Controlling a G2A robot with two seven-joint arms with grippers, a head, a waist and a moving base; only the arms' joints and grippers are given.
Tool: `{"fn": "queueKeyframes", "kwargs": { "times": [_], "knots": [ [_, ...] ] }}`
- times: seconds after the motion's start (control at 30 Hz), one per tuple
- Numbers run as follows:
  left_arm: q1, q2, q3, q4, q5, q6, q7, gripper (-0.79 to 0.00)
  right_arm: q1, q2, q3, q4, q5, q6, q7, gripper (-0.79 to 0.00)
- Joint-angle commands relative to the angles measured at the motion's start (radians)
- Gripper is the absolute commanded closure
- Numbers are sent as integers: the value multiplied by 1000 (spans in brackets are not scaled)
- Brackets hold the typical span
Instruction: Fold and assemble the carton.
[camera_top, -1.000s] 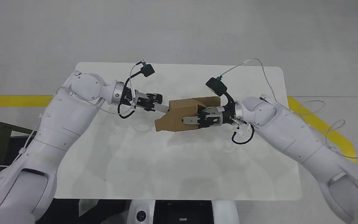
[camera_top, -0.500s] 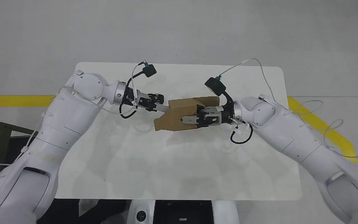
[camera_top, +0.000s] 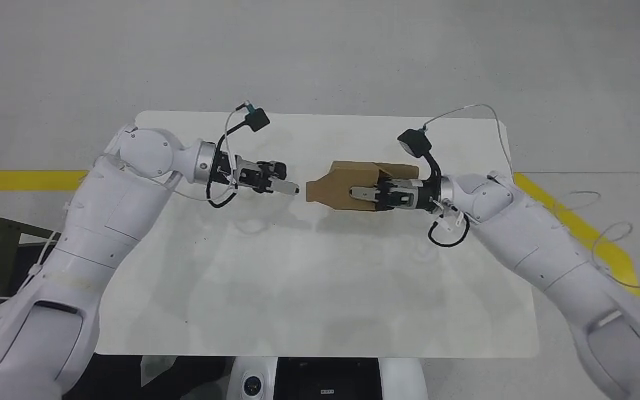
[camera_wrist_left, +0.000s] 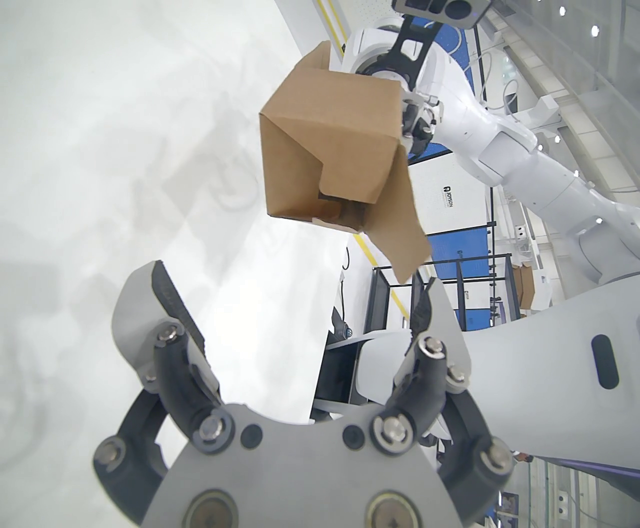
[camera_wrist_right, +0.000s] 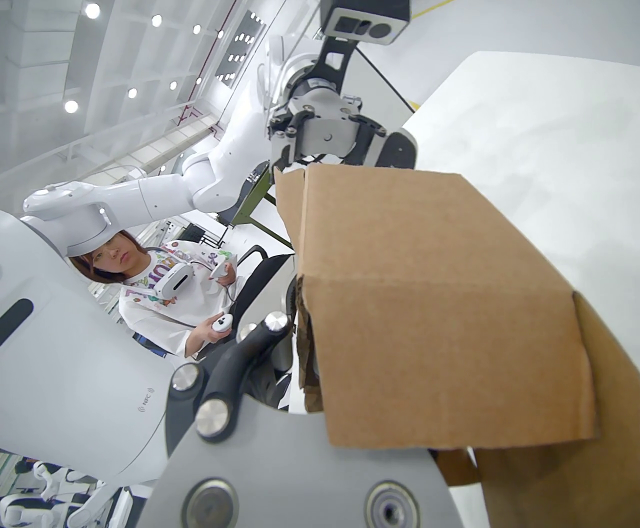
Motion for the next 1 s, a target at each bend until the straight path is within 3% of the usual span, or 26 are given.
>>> {"fn": "queueKeyframes", "kwargs": {
  "times": [0.0, 0.37, 0.97],
  "knots": [
    [5, 3, -5, -13, 0, 1, -1, -785, -2, -2, 3, 12, -4, 0, 0, 0],
    [16, -2, 15, -61, 63, 53, 27, -785, 5, -26, 11, 29, -36, 0, 0, 0],
    [-2, -21, 27, 44, 75, 85, 61, -785, -15, -24, 45, -55, -53, 0, 0, 0]
  ]
}}
